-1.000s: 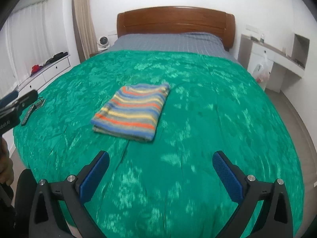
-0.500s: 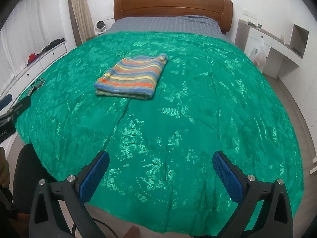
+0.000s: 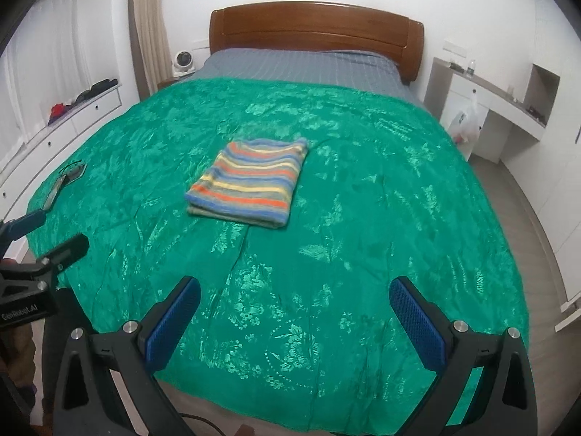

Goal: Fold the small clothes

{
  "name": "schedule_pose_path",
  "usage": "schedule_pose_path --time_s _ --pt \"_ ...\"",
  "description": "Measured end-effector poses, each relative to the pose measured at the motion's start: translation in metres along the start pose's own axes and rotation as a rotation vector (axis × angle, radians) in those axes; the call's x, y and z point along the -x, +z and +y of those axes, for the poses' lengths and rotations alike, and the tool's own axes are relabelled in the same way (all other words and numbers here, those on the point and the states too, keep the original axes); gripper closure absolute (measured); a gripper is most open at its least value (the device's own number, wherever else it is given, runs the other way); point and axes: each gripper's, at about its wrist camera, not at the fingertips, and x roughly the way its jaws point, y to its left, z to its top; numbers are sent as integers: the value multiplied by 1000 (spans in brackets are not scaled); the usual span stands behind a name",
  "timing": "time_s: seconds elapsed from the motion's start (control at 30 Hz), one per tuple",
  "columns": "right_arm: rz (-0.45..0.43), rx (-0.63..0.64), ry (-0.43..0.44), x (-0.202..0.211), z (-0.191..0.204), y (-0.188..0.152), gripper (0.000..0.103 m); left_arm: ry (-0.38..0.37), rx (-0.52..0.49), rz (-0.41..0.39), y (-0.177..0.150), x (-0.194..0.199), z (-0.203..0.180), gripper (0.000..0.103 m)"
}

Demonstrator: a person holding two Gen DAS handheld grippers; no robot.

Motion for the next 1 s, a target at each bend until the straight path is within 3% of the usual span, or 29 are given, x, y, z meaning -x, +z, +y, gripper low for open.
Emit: schedule_pose_path --time_s 0.13,0.3,0.6,1.0 --pt "-10 13 -18 3 1 -1 1 35 -4 -1 1 -1 -4 0" --pt "-16 13 -68 3 -3 -1 1 142 -52 17 1 -6 -17 0" --pt "-13 19 -60 5 -5 0 1 54 -34 73 1 -6 -21 0" --pt "-67 69 20 33 13 17 1 94 8 82 9 9 -11 0"
